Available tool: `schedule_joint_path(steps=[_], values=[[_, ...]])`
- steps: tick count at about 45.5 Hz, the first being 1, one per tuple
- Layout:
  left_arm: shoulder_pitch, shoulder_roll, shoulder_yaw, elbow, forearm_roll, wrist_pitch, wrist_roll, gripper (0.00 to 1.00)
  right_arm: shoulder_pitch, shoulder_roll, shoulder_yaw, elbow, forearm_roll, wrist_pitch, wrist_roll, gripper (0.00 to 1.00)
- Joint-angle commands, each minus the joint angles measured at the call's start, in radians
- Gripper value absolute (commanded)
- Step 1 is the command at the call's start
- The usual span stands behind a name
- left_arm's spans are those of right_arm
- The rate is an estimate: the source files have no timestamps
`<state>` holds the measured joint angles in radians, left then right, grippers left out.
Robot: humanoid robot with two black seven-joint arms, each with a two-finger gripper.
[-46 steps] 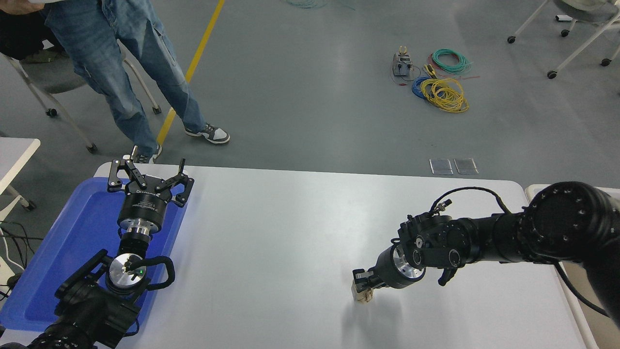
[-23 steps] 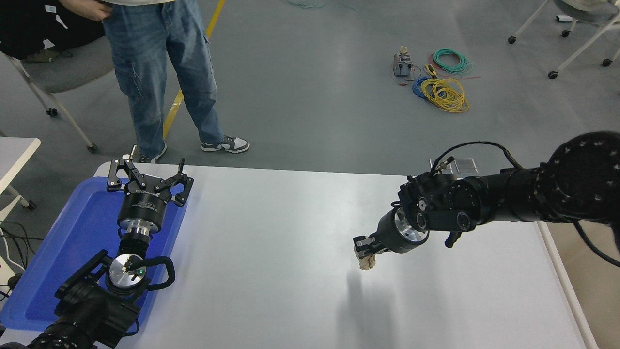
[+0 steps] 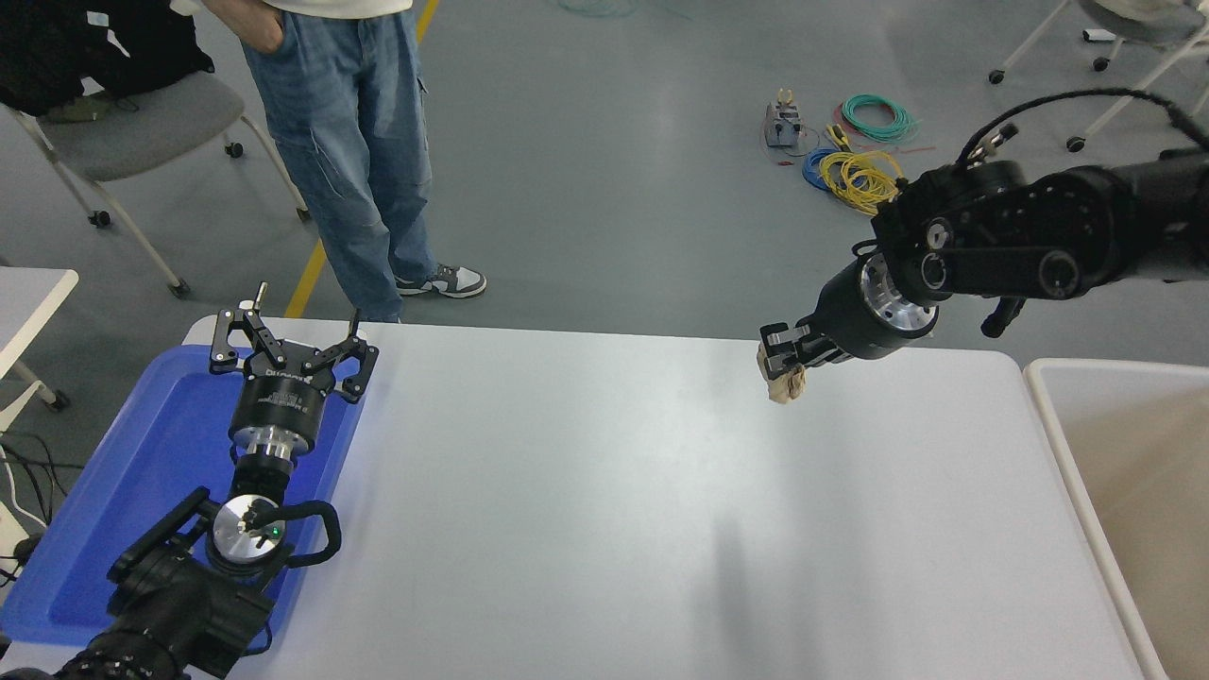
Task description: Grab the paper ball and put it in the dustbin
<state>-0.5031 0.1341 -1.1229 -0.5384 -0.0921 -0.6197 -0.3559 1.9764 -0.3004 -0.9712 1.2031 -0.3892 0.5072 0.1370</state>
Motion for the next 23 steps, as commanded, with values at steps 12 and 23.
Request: schedule_joint_path(steps=[12, 23], values=[[0.000, 0.001, 0.000, 0.000, 0.000, 0.000, 0.000, 1.00, 0.160, -0.077, -0.037, 0.021, -0.011, 0.096, -0.002, 0.10], [0.000, -0.001, 0.000, 0.000, 0.000, 0.000, 0.000, 1.00, 0.139, -0.078, -0.049, 0.013, -0.017, 0.091, -0.004, 0.10]])
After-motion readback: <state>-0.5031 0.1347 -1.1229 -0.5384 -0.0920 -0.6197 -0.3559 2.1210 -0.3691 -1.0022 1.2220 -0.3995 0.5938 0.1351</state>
